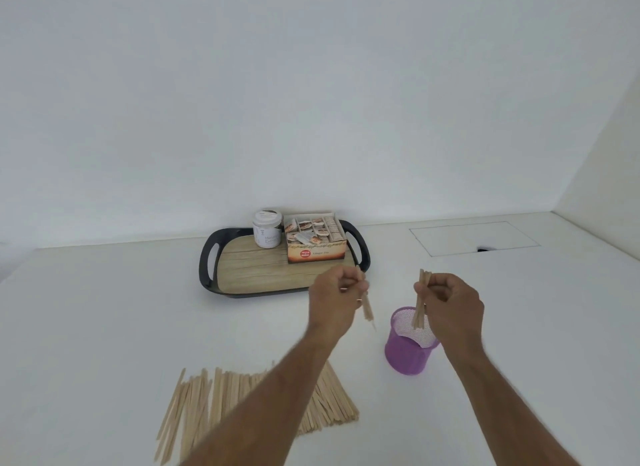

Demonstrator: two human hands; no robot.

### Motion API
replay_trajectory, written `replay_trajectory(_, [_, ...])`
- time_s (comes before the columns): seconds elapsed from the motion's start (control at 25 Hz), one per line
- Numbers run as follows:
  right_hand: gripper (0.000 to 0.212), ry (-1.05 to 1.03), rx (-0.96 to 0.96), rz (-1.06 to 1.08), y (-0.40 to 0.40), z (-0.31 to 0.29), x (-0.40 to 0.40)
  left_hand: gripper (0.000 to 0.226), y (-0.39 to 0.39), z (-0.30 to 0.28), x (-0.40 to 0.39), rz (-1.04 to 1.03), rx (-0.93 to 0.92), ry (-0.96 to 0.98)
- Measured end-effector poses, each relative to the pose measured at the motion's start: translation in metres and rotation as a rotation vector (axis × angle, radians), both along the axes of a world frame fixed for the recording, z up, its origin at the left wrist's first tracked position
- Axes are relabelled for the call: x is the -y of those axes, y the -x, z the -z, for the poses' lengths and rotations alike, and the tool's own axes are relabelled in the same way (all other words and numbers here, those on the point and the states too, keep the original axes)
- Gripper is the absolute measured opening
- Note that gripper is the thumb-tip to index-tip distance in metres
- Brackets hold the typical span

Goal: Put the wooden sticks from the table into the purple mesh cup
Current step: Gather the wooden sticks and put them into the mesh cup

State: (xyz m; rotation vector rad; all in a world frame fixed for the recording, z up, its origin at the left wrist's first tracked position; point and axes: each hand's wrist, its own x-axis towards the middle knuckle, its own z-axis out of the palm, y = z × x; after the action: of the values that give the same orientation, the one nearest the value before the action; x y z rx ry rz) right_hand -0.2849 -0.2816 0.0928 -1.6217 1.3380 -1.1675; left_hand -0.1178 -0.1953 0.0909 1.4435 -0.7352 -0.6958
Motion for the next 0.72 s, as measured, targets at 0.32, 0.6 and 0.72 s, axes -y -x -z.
replay_trajectory(0.32, [0.012, -0.018, -0.113, -0.02, 0.02, 0.025, 0.005, 0.015, 0.055, 0.017, 0.045, 0.119, 0.211, -0.055])
replay_trajectory(0.6, [0.014, -0.05, -0.218, -0.034, 0.027, 0.033, 0.008, 0.018, 0.067, 0.031, 0.046, 0.211, 0.376, -0.208])
replay_trajectory(0.72, [0.015, -0.041, -0.25, -0.03, 0.029, 0.034, 0.009, 0.027, 0.066, 0.032, 0.045, 0.215, 0.384, -0.204])
